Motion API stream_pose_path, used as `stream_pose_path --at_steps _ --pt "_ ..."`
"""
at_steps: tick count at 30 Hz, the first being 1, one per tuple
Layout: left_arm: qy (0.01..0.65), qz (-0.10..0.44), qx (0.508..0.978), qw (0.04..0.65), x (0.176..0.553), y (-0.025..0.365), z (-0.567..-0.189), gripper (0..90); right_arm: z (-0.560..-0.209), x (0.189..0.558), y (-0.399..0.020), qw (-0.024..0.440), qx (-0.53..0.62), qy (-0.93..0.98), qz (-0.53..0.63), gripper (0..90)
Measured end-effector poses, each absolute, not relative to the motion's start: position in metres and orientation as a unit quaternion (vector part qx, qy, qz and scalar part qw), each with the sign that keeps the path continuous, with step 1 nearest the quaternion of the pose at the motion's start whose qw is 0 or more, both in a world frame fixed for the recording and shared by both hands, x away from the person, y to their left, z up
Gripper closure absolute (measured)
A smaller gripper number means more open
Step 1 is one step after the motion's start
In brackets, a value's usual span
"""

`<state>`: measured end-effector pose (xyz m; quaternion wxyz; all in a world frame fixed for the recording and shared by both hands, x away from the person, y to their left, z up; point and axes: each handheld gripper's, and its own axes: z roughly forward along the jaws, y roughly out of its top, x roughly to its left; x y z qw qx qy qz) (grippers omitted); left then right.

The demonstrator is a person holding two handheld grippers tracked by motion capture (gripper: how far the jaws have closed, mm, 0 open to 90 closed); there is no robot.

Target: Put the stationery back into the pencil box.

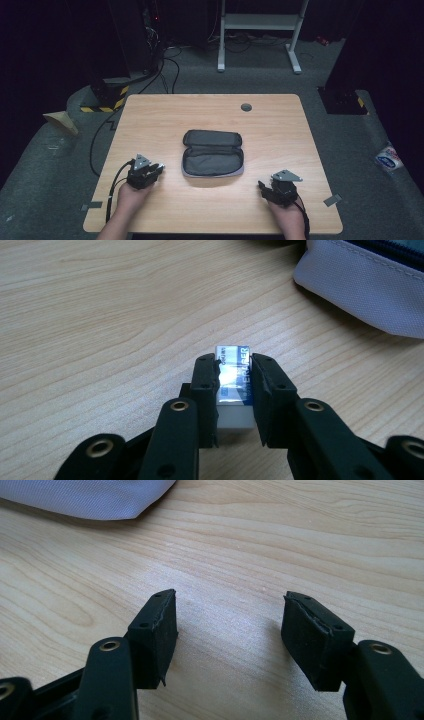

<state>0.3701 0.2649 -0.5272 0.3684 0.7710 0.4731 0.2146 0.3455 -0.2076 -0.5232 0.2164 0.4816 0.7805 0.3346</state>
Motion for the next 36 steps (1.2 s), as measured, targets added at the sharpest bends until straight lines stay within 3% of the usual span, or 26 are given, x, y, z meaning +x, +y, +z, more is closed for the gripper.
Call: stream_pose_path --at_steps 26,36 --pt "0.468 0.245 0.742 0.411 0.356 0.259 -0.505 73.0 -0.523 0.346 -0.208 0.214 0.481 0.781 0.336 38.6" --pt "0.473 0.246 0.742 0.407 0.349 0.231 -0.485 73.0 -0.523 0.345 -0.209 0.213 0.478 0.784 0.335 34.5"
